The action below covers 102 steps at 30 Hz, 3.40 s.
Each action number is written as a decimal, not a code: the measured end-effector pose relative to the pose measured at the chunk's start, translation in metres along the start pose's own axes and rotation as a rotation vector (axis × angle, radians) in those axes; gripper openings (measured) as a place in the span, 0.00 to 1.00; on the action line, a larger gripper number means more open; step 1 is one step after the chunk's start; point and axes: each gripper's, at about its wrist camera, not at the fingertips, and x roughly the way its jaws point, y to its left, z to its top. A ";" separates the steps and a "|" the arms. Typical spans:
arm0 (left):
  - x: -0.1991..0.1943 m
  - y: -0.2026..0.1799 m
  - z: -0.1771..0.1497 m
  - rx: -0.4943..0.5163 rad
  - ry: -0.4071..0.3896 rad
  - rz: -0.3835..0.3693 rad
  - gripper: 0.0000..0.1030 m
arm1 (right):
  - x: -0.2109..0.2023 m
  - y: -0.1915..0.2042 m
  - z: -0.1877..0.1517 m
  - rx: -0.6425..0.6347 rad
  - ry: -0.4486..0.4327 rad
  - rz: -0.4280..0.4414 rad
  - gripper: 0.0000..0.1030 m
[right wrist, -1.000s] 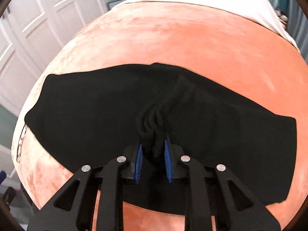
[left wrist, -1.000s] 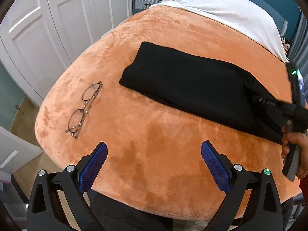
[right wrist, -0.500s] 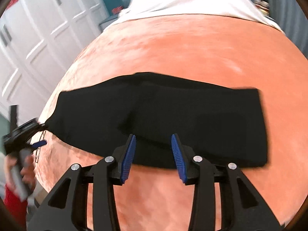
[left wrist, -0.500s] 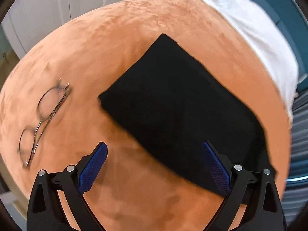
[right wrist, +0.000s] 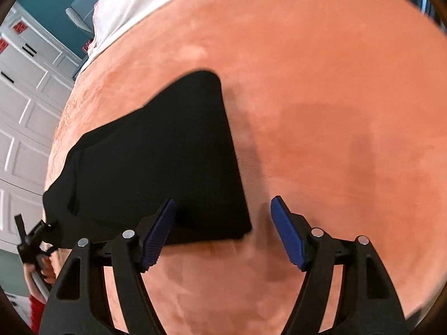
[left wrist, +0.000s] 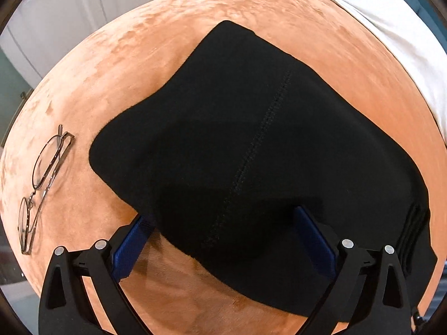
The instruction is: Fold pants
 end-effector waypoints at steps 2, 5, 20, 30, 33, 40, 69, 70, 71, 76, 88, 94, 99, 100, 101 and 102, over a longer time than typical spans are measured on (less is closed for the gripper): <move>0.003 -0.005 0.000 -0.013 -0.007 0.021 0.95 | 0.003 0.005 0.000 -0.010 -0.033 -0.002 0.67; 0.005 -0.013 0.000 -0.002 -0.032 0.027 0.89 | 0.002 0.025 -0.004 -0.072 -0.033 -0.017 0.29; -0.081 -0.043 -0.094 0.124 0.050 -0.165 0.16 | -0.133 -0.043 -0.027 -0.037 -0.071 -0.073 0.16; -0.076 -0.053 -0.152 0.186 0.047 -0.083 0.42 | -0.121 -0.097 -0.056 -0.014 -0.113 -0.217 0.32; -0.092 -0.029 -0.143 0.145 0.014 -0.088 0.51 | -0.154 -0.032 -0.062 -0.285 -0.299 -0.391 0.34; -0.121 -0.009 -0.135 0.175 -0.091 0.067 0.59 | -0.092 0.114 -0.130 -0.809 -0.227 -0.230 0.62; -0.042 0.015 -0.113 -0.207 0.122 -0.277 0.87 | -0.083 0.111 -0.088 -0.449 -0.162 -0.083 0.55; -0.043 0.011 -0.111 -0.207 0.105 -0.267 0.86 | -0.092 0.102 -0.090 -0.434 -0.174 -0.095 0.61; -0.044 0.007 -0.110 -0.194 0.092 -0.246 0.82 | -0.105 0.086 -0.093 -0.406 -0.194 -0.116 0.63; -0.094 -0.032 -0.110 -0.017 -0.036 -0.237 0.13 | -0.142 0.027 -0.089 -0.272 -0.220 -0.142 0.63; -0.198 -0.289 -0.293 0.764 -0.080 -0.397 0.29 | -0.160 -0.051 -0.091 -0.076 -0.259 -0.109 0.76; -0.147 -0.308 -0.360 0.874 0.065 -0.223 0.29 | -0.166 -0.088 -0.094 -0.005 -0.250 -0.080 0.76; -0.158 -0.299 -0.352 0.885 0.015 -0.223 0.33 | -0.150 -0.093 -0.082 0.033 -0.197 0.049 0.76; -0.150 -0.305 -0.349 0.888 0.025 -0.205 0.35 | -0.143 -0.090 -0.077 0.063 -0.169 0.132 0.76; -0.147 -0.304 -0.351 0.895 0.034 -0.191 0.36 | -0.138 -0.086 -0.074 0.078 -0.145 0.186 0.76; -0.142 -0.304 -0.356 0.905 0.047 -0.177 0.36 | -0.131 -0.082 -0.069 0.092 -0.113 0.246 0.76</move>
